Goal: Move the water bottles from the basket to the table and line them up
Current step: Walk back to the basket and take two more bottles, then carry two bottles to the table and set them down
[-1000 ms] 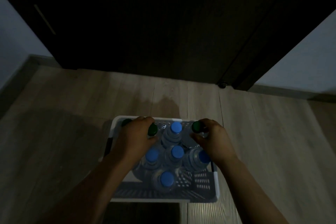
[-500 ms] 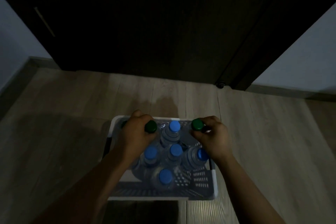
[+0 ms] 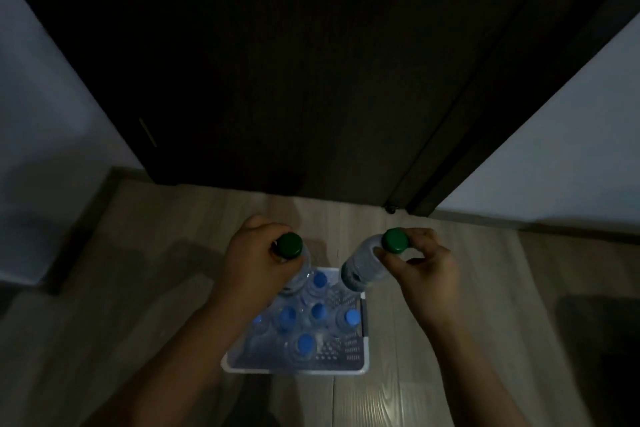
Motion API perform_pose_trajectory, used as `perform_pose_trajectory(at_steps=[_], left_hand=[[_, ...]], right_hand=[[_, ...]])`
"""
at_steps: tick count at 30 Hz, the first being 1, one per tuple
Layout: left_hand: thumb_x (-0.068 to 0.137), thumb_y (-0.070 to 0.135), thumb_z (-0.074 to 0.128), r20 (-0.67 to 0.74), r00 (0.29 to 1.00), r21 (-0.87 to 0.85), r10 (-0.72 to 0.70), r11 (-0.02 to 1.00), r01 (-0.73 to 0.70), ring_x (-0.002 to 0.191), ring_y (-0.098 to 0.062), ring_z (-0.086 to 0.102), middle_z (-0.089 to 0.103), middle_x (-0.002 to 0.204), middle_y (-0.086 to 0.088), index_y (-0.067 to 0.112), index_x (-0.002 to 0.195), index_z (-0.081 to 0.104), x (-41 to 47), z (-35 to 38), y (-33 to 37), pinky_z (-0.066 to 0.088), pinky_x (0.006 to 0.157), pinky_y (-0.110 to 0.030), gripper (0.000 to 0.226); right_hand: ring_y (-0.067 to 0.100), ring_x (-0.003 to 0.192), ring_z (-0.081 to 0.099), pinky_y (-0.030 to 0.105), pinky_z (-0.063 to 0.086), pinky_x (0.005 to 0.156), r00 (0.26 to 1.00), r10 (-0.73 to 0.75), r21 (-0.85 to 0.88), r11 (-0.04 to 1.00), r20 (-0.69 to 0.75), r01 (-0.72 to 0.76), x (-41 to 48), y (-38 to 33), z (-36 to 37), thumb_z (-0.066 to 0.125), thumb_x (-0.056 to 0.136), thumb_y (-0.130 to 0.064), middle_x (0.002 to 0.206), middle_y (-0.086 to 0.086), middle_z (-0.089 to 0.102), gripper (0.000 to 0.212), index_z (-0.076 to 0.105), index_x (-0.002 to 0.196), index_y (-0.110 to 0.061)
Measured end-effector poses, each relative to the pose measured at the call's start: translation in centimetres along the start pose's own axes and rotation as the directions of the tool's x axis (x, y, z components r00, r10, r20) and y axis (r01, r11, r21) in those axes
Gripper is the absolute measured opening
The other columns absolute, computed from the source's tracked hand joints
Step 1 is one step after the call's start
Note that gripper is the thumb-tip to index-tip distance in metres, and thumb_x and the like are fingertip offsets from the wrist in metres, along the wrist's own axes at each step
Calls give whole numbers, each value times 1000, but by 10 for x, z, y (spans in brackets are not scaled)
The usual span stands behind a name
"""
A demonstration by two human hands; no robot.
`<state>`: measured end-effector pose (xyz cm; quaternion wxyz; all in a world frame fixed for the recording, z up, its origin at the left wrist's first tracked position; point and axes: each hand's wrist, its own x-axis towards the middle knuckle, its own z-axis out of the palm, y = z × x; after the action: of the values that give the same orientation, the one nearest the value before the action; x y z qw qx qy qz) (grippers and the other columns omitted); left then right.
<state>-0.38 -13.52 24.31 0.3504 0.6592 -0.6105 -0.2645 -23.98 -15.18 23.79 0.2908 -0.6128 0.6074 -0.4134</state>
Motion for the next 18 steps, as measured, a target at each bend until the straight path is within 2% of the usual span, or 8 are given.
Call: perform_pose_trajectory(at_steps=[1,4,7,10,13,15,18], left_hand=[[64,11,82,-5,1000,-2,15,1000,-15,72,-4,52,52,84,6,13,82,69,1,-17,21,39,67,-13,22],[62,16,85,-59,997,-7,49,999,-49,73,0,53,53,84,10,16,80,69,-1,-71,86,39,67,-1,24],[64,17,85,-98,994,-80,39,996,-47,76,-2,55,52,86,14,19,83,68,-6,-125,152,40,67,-1,26],[65,21,84,-140,990,-111,27,993,-43,79,-1,55,51,87,17,23,84,67,-13,-179,221,41,65,-5,25],[63,41,77,-188,981,-144,41,987,-68,81,1,55,53,87,18,25,81,66,-22,-237,295,44,65,-8,26],[63,43,76,-251,968,-203,23,976,-76,80,-1,58,56,87,13,23,82,68,-30,-272,341,48,67,-14,30],[67,38,78,-343,939,-296,25,946,-133,77,-6,59,57,84,9,19,81,69,-35,-322,404,50,66,-22,25]], right_hand=[[0,86,60,9,48,62,1000,-2,5,1000,9,2,2,-25,-14,76,78,-12,98,-7,61,23,68,95,-25],[2,87,62,14,52,66,999,-32,16,999,25,32,5,-103,-55,74,80,-18,100,-9,62,19,68,97,-26],[5,91,62,22,53,74,997,-66,35,997,-48,67,6,-183,-96,75,78,-23,98,-11,65,19,69,96,-28],[-1,92,63,13,51,75,987,-133,114,983,-96,143,4,-267,-135,74,79,-22,95,-21,69,26,66,92,-43],[-7,93,63,5,48,75,969,-206,205,951,-137,231,3,-353,-173,71,81,-21,95,-28,68,34,65,90,-53],[-3,96,65,8,49,79,959,-208,265,930,-191,255,2,-406,-199,71,80,-27,97,-24,70,26,66,92,-50],[2,91,68,12,52,75,944,-211,339,895,-252,291,1,-478,-234,70,80,-33,95,-14,73,18,69,97,-37]])
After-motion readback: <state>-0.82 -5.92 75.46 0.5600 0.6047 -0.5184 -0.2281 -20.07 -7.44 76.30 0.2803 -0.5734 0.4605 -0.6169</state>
